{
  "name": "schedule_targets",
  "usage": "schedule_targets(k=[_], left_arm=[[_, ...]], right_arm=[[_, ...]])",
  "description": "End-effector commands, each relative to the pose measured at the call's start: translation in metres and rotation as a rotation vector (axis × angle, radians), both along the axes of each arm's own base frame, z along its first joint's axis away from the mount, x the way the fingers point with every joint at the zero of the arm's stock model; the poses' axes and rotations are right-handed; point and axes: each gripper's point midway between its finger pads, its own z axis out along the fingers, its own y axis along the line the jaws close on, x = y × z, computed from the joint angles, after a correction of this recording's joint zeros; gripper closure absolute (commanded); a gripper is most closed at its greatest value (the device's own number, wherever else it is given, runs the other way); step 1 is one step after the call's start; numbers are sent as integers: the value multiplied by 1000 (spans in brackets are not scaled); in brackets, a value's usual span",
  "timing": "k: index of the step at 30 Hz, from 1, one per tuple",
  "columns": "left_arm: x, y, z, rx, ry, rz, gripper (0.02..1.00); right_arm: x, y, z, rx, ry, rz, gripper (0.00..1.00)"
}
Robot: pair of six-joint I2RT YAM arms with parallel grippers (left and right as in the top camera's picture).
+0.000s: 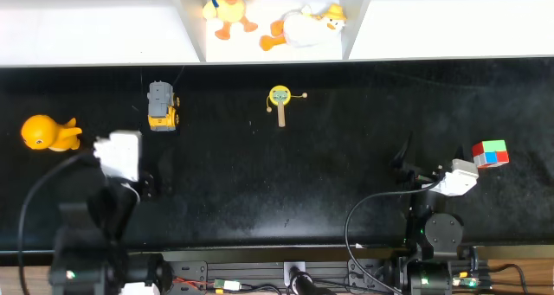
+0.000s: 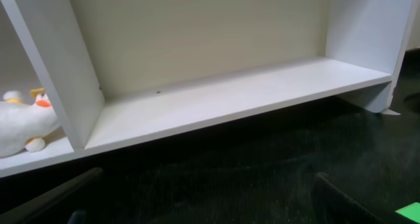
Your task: Store Toys
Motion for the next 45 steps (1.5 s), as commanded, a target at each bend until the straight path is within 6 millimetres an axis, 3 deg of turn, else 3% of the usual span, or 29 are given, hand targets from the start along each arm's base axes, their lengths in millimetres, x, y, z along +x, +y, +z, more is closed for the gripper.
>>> schedule_targets(k=[1,6,10,14,17,19,25,33,40,45], left_arm=[[18,-5,10,-97,142,-60,23],[39,20,-13,-148,228,17,20],[47,41,-14,-149,209,83,20],[47,50,-13,-158,204,119,20],[41,50,-16,-169,232,130,20],[29,61,-16,-160,272,195,20],[4,108,-2,-122,251,363,23],[-32,173,12,40,254,440,20],[-8,188,6,20,242,330,20],[2,222,-11,65,282,381,20]], right_arm=[[0,-1,-3,-3,-3,-3,5],[0,-1,-3,-3,-3,-3,7],[0,-1,-3,-3,-3,-3,7],[0,-1,-3,-3,-3,-3,5],[0,-1,-3,-3,-3,-3,5],[0,-1,-3,-3,-3,-3,5],[0,-1,-2,-3,-3,-3,5],[0,-1,-3,-3,-3,-3,5],[0,-1,-3,-3,-3,-3,5],[0,-1,-3,-3,-3,-3,5]])
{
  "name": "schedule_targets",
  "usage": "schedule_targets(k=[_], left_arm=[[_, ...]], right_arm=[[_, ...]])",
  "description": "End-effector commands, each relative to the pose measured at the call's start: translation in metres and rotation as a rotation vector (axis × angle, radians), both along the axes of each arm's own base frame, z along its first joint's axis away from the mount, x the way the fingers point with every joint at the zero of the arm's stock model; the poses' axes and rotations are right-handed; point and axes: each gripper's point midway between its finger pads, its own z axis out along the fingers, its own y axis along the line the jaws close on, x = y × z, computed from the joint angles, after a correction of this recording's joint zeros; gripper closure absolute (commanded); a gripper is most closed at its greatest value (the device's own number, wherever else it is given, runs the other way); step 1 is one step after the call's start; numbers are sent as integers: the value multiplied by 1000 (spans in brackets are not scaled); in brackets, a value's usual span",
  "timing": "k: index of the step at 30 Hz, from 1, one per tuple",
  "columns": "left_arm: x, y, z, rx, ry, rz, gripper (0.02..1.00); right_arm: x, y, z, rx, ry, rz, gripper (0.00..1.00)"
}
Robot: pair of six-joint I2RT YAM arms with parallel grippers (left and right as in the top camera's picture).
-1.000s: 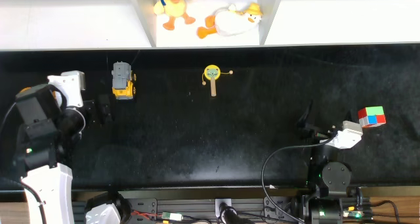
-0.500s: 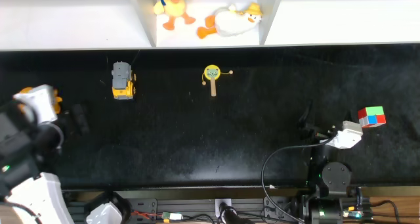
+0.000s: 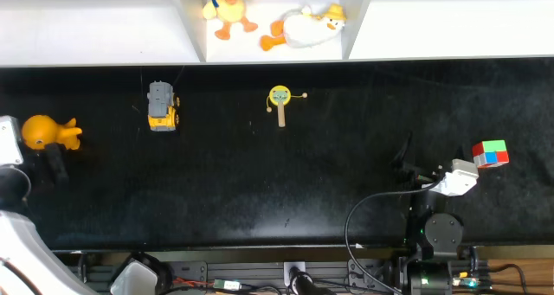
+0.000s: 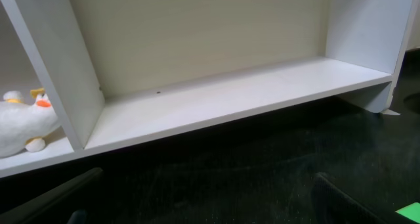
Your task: Store Toys
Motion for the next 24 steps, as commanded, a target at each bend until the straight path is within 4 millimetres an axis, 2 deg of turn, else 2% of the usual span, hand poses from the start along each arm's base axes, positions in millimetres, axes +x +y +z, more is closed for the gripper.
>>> schedule_targets(k=[1,3,7,9,13,17,24], left_arm=[[10,29,-7,67,33,5,20],[14,42,-13,92,44,20,20],[26,53,-22,112,45,-3,20],[31,57,-34,110,69,-29,20],[45,57,-49,86,64,-65,20],[61,59,-52,99,37,-95,20],[74,59,-55,118,18,-123,20]], right_arm=[[0,-1,-2,-3,-3,-3,5],[0,-1,-2,-3,-3,-3,5],[0,-1,-2,-3,-3,-3,5],[0,-1,-2,-3,-3,-3,7],[0,-1,-2,-3,-3,-3,5],[0,-1,-2,-3,-3,-3,7],[0,-1,-2,-3,-3,-3,7]])
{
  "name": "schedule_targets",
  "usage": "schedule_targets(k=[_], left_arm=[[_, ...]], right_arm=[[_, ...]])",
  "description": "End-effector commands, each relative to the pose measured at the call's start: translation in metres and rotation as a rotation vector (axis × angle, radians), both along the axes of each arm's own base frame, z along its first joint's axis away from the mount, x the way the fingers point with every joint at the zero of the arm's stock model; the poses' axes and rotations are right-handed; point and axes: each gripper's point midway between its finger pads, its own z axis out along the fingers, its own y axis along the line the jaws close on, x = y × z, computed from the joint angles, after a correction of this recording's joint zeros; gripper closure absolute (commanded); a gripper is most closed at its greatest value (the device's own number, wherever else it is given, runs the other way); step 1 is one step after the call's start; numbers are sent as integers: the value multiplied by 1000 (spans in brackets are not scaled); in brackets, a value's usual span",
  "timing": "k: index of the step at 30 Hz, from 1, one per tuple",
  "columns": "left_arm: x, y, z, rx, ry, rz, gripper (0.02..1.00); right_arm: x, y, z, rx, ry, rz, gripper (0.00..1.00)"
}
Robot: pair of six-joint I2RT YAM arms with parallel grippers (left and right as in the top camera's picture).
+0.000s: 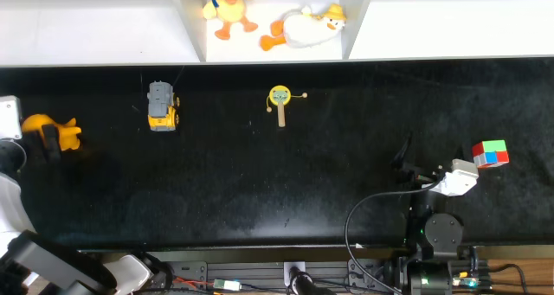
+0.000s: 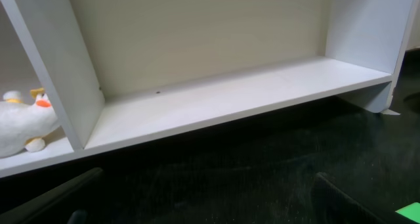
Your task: Store Toys
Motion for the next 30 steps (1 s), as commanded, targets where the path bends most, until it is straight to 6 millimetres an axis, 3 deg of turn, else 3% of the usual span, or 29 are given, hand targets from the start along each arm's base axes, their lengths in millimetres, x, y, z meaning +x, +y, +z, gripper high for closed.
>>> schedule_targets(k=[1,4,5,6,15,24,30], left_arm=[[14,0,9,26,-30,-47,20],[15,-2,9,25,-32,-53,69],[15,-2,9,23,-31,-54,229],[15,-3,8,22,-30,-54,299],[17,-16,15,-27,-65,-83,814],[21,-29,65,-113,-240,33,947],[20,-46,100,-99,-336,42,974]], right_arm=[[0,-1,-2,-3,-3,-3,7],[0,-1,-2,-3,-3,-3,7],[0,-1,-2,-3,-3,-3,7],[0,-1,-2,-3,-3,-3,5],[0,-1,-2,-3,-3,-3,7],[0,-1,-2,-3,-3,-3,5],[0,-1,-2,-3,-3,-3,7]])
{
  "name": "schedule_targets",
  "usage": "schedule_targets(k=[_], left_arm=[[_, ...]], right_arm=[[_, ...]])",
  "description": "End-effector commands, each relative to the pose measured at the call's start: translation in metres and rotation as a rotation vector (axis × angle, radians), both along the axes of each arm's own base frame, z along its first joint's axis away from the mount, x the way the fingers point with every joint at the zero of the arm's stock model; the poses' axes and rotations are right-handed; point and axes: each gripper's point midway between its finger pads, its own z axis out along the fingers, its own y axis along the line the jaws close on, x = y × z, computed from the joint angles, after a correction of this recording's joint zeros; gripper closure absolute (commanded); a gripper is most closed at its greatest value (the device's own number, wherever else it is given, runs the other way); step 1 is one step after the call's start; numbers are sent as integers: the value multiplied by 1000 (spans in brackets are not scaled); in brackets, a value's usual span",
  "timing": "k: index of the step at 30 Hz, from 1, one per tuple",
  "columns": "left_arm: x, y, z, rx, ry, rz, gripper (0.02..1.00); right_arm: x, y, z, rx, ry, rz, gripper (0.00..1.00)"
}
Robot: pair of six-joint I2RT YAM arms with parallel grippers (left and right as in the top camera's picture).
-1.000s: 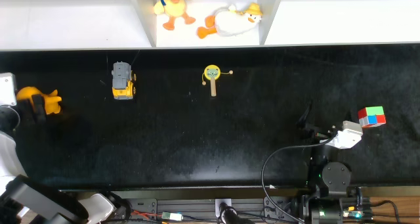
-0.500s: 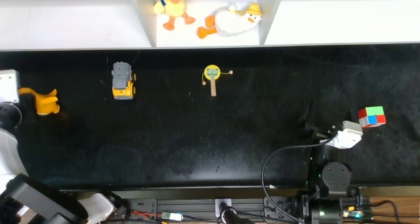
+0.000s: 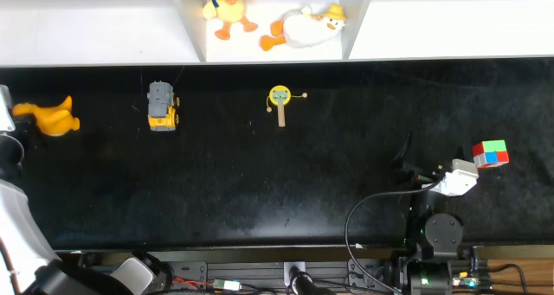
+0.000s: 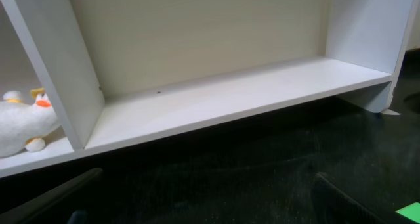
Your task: Store Toys
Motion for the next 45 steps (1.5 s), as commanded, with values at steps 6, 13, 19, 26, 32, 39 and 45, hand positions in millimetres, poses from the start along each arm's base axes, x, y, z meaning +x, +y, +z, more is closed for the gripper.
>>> schedule_targets(k=[6,13,19,26,32,39,45], left_arm=[[15,-31,45,-16,-106,144,982],[41,-52,62,105,-157,347,930],[51,-42,47,81,-147,431,930],[75,-32,45,85,-97,430,936],[101,-19,61,126,-35,415,941],[118,-13,55,132,-33,409,939],[127,-10,48,133,-41,410,936]], right_arm=[[0,-1,-2,-3,-3,-3,7],[0,-1,-2,-3,-3,-3,5],[0,-1,-2,-3,-3,-3,7],[0,-1,-2,-3,-3,-3,7],[0,-1,-2,-3,-3,-3,5],[0,-1,-2,-3,-3,-3,7],[0,-1,-3,-3,-3,-3,5]])
